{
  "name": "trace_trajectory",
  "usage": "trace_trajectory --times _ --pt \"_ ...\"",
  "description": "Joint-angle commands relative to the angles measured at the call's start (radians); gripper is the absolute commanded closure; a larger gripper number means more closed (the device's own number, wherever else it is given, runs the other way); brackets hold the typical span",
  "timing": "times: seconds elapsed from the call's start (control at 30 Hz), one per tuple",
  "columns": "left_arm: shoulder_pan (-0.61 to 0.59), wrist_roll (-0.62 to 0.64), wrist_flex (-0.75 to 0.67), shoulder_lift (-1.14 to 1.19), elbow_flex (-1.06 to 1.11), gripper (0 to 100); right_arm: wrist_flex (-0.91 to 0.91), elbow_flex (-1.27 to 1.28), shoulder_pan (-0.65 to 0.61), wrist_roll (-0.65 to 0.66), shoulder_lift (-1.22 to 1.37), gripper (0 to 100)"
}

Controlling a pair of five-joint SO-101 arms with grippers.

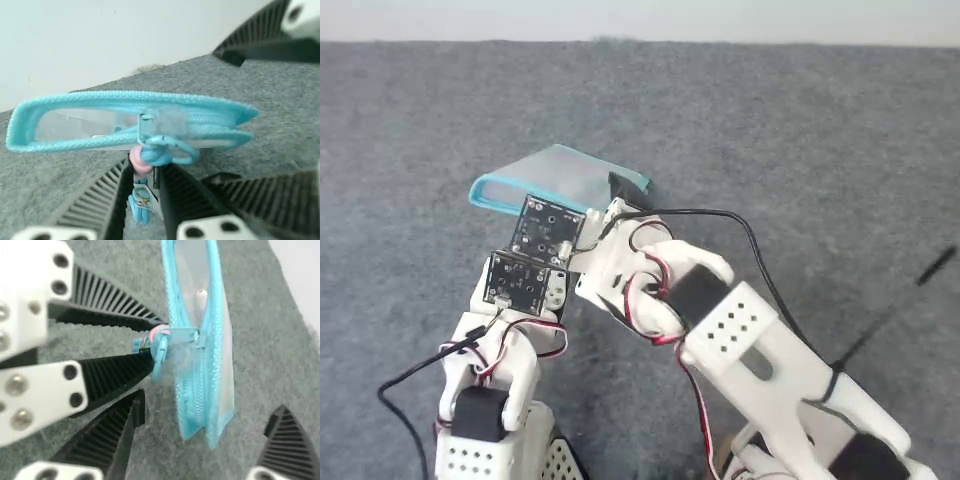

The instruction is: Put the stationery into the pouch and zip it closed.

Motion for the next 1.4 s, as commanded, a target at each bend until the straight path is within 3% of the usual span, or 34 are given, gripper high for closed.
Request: trace_trajectory --times 0.0,0.17,0.33,0.57,0.87,1.0,1.37 --pt "0.006 -0.003 0.006 -0.014 -0.053 99 -0.051 -0.058 0.008 0.012 0.016 69.7" --pt "0.006 -0.003 0.011 -0.014 -0.053 99 -0.053 -0.063 0.01 0.006 0.038 77.9" --pt "0.006 -0.003 0.011 -0.014 -0.053 99 -0.053 -0.064 0.013 -0.044 0.036 99.5" --pt "0.006 0.0 0.011 -0.017 -0.036 99 -0.047 -0.097 0.104 -0.149 0.045 99.3" --pt "-0.005 0.003 0.011 -0.018 -0.041 99 0.07 -0.06 0.159 -0.086 0.044 99.3" --pt "-0.08 0.003 0.0 -0.018 -0.045 99 0.038 0.058 0.191 -0.074 0.045 99.3" --pt "-0.137 0.003 -0.018 -0.017 -0.039 99 -0.015 0.21 0.42 -0.032 0.038 99.4"
